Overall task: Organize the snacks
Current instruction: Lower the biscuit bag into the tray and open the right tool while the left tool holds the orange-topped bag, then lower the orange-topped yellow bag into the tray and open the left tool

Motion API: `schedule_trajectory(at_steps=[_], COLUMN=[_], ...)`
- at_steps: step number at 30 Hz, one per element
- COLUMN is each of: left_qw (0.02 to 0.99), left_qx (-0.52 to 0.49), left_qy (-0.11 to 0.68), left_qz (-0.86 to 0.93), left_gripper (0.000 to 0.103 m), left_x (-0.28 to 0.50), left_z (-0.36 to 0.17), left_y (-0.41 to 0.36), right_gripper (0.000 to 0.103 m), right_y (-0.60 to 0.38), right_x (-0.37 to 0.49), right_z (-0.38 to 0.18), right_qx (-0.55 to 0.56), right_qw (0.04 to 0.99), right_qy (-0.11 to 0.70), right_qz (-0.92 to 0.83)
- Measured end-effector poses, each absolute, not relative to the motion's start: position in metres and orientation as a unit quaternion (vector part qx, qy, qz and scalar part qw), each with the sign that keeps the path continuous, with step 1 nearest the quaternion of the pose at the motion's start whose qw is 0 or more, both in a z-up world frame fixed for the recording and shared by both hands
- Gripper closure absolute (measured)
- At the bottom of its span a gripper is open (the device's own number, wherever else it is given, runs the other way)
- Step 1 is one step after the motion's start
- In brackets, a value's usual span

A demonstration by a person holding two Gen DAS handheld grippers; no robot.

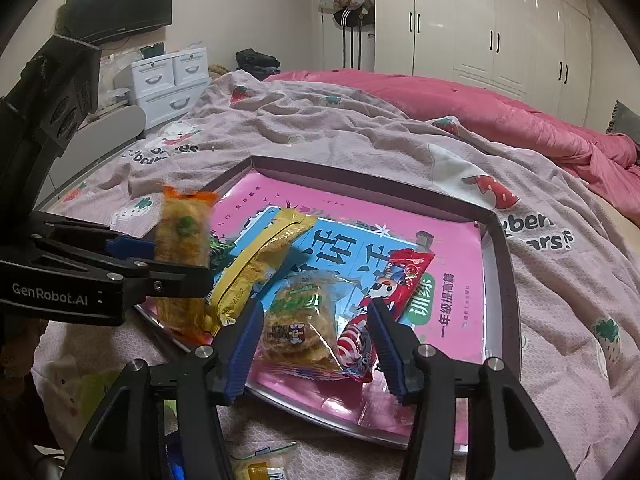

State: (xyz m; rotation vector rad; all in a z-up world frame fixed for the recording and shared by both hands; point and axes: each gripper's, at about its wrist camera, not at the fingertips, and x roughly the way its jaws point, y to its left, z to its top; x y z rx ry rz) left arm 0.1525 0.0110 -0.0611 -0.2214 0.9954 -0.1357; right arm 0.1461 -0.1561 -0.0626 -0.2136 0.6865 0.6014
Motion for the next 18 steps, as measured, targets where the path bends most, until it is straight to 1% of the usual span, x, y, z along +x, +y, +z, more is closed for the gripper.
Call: schedule_trajectory(at_steps=[7,9,13,18], left_qw=[0.871,0.871,0.873,0.875], left_qx=[-0.108,-0.107,-0.104,-0.104], left_qy=[0.476,0.475,0.473,0.469], left_qz=[-0.064,-0.063,-0.061,-0.06], left_gripper=[0.049,0.049,0.048,0.044], left_x=[0.152,0.151,0.149,0.146], left_z=[-0.059,-0.058,-0.054,-0.049], left_y=[0.013,0.014,0.014,0.014], right_gripper=[0.048,0.045,0.044,0.043], right_y=[-0.158,-0.159,-0.161,-0.163], right_x=[0.144,0.143,0.142,0.141], right_z=[-0.059,-0.057,-0.055,-0.053], right_qx=[-0.101,-0.099,-0.093,-0.091], right_qw=[0.896,0.896,0.898,0.9], right_qy=[0.325,0.323,0.321,0.316], right_qz=[0.287,0.287,0.287,0.285])
